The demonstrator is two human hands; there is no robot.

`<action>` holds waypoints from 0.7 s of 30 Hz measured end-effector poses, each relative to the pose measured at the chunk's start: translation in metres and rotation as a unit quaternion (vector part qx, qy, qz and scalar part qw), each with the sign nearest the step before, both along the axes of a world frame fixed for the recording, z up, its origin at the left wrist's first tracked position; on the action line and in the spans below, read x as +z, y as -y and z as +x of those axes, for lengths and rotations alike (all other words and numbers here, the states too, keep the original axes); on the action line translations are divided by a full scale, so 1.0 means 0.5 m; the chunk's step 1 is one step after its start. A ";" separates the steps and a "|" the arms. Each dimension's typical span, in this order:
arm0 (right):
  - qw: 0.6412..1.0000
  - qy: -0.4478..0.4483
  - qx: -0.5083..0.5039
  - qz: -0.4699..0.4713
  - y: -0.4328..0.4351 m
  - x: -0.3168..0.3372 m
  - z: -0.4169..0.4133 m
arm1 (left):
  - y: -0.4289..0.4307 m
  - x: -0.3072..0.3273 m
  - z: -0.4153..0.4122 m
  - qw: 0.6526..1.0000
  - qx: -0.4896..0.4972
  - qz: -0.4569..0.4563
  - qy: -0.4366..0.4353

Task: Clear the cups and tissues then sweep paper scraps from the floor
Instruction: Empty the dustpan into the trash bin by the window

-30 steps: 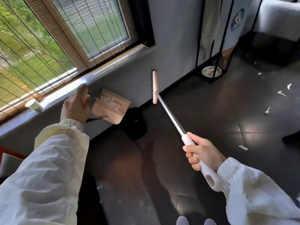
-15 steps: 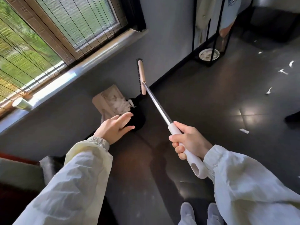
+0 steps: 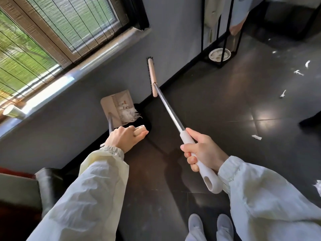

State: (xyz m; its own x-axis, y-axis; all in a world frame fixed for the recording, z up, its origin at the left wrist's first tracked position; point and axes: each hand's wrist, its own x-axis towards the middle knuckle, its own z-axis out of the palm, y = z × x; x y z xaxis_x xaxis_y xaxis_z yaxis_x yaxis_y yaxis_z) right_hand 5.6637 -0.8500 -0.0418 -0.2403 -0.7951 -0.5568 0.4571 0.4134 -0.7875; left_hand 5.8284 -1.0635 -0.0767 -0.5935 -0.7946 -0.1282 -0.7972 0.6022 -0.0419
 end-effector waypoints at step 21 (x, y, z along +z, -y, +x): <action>0.999 -0.010 0.036 -0.030 0.021 -0.014 -0.002 | 0.069 0.128 0.031 0.978 -0.108 -0.171 0.045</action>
